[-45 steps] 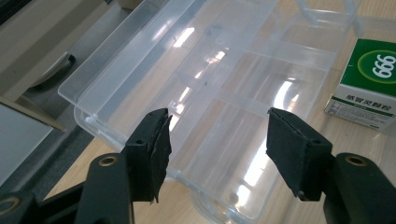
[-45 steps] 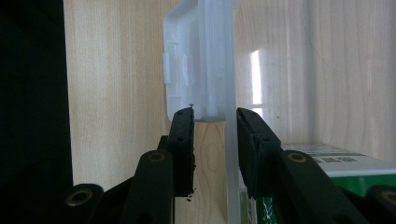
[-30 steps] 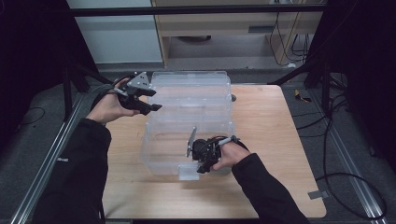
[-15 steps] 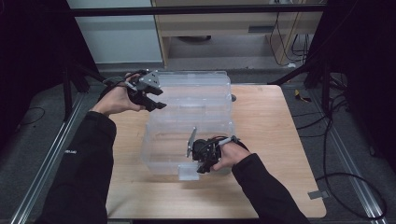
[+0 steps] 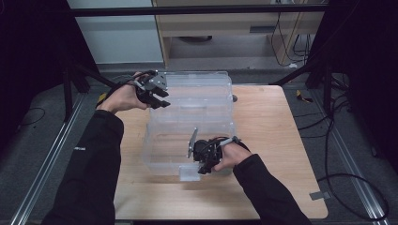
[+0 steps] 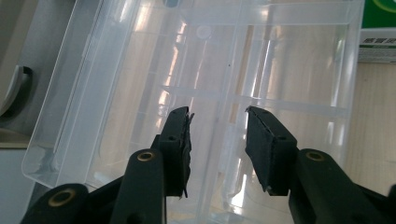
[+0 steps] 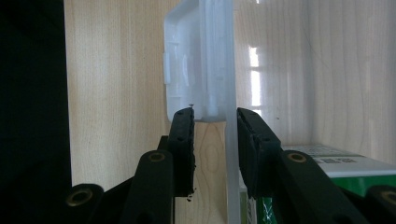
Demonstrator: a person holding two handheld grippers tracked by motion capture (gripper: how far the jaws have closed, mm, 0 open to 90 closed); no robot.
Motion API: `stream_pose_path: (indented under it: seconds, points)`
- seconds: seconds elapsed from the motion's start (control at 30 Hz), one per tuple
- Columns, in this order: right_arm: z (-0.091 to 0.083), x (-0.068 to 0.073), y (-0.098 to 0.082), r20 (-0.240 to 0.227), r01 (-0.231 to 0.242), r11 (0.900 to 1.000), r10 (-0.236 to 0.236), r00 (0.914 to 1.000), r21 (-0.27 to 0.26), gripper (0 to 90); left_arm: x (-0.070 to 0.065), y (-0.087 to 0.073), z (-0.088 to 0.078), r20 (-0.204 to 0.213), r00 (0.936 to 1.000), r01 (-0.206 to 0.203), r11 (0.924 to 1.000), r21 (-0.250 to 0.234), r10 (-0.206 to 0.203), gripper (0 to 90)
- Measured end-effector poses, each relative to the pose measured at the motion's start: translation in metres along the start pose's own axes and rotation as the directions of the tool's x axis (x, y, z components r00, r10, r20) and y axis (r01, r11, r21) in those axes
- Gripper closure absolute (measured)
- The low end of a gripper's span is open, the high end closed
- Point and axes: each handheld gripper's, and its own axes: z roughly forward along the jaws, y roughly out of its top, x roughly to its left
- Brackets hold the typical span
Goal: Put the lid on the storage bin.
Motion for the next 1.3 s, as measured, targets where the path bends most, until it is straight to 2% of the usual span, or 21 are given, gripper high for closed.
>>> stream_pose_path:
  seconds: [0.27, 0.73, 0.83, 1.3]
  points:
    - [0.0, 0.0, 0.0, 0.006, 0.006, 1.0, -0.006, 1.0, 0.001, 68.6, 0.001, 0.005, 0.015, 0.014, 0.999, -0.043, 0.9977, 0.053, 0.042, 65.0]
    - [0.0, 0.002, -0.001, 0.014, 0.001, 1.0, -0.001, 0.9999, -0.004, 68.6, 0.0, 0.014, 0.026, 0.026, 0.9965, -0.081, 0.9946, 0.065, 0.08, 78.5]
    - [0.0, 0.002, -0.001, 0.015, 0.001, 1.0, -0.001, 0.9999, -0.006, 68.7, -0.001, 0.016, 0.026, 0.029, 0.9955, -0.092, 0.9915, 0.092, 0.09, 79.1]
    - [0.0, 0.002, -0.002, 0.022, -0.001, 1.0, 0.002, 0.9998, -0.021, 68.8, -0.001, 0.02, 0.026, 0.06, 0.9921, -0.116, 0.9879, 0.104, 0.11, 85.6]
